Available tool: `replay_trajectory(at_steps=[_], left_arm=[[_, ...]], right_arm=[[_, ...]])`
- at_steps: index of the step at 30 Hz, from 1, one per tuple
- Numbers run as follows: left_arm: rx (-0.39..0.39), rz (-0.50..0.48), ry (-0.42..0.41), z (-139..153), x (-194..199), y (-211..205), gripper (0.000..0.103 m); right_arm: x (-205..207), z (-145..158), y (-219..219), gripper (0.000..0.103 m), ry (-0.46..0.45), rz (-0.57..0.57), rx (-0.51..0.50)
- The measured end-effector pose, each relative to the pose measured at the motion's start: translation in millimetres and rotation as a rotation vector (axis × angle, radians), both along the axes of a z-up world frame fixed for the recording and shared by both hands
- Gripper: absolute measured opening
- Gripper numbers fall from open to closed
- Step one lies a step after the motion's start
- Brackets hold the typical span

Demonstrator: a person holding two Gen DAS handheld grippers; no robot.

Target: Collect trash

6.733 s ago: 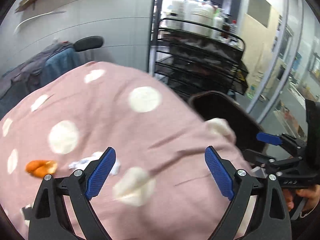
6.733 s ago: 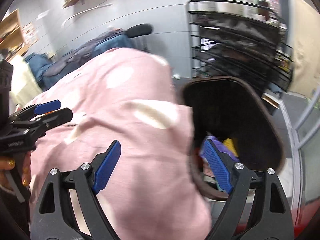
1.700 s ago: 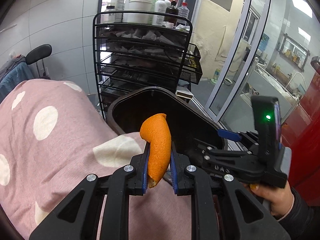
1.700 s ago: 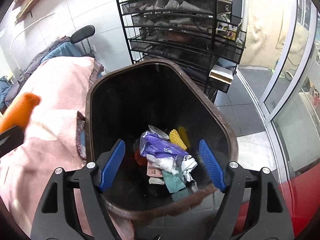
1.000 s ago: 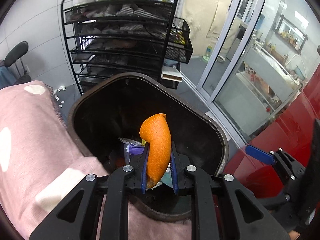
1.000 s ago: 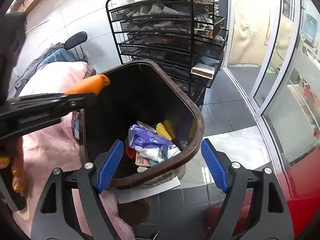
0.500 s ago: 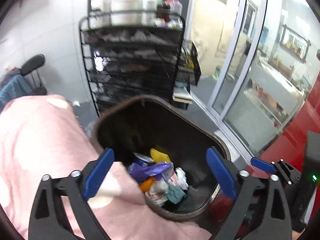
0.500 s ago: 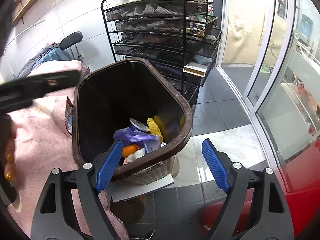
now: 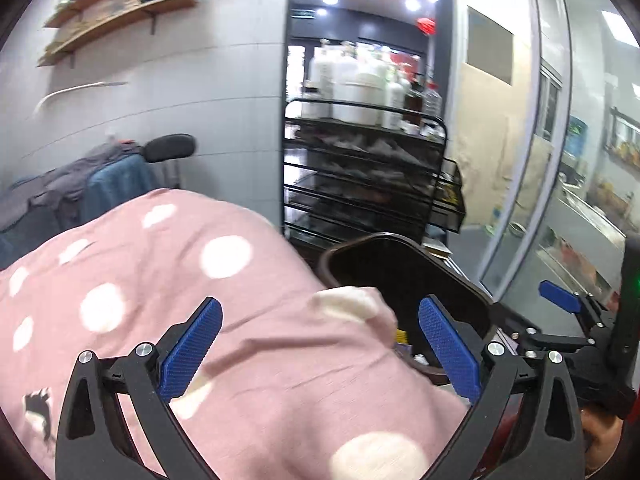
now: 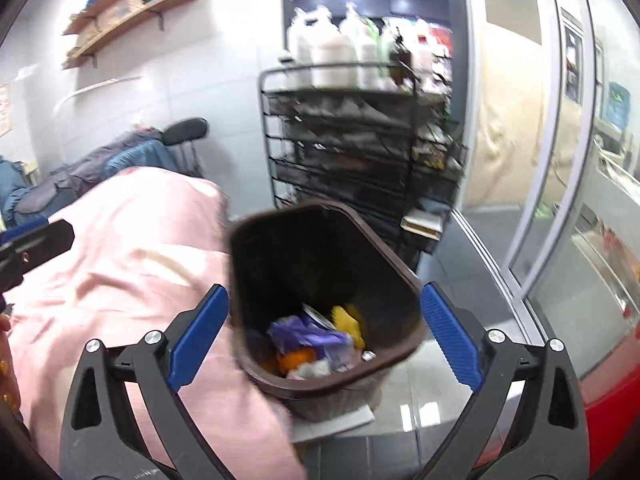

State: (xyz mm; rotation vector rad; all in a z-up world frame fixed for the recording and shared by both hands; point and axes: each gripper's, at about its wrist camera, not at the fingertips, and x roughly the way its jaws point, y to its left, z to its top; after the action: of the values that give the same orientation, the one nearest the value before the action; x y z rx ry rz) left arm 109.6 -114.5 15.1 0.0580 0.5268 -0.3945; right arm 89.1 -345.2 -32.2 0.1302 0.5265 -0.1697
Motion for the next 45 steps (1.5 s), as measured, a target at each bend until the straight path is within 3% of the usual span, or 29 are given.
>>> replay_trajectory(at_steps=[8, 13, 18, 26, 45], left_arm=[[0.016, 0.227, -0.123, 2.4, -41.0, 50.7, 0.098], [-0.035, 0.304, -0.13, 3.4, -58.2, 78.9, 0.098], [-0.014, 0.358, -0.168, 4.7, -74.0, 88.4, 0.098], [-0.008, 0.373, -0.21, 9.1, -85.3, 90.8, 0.098], [-0.018, 0.368, -0.213, 10.0, -88.2, 92.3, 0.098]], right_arm=[[-25.6, 21.2, 52.7, 0.098, -0.109, 0.13, 0.005], [-38.7, 29.1, 77.6, 0.098, -0.164, 0.18, -0.016], [-49.2, 35.1, 96.9, 0.098, -0.201, 0.212, -0.032], [-59.0, 41.1, 118.6, 0.098, -0.221, 0.253, -0.053], [-61.7, 42.4, 122.9, 0.098, -0.219, 0.247, -0.06]])
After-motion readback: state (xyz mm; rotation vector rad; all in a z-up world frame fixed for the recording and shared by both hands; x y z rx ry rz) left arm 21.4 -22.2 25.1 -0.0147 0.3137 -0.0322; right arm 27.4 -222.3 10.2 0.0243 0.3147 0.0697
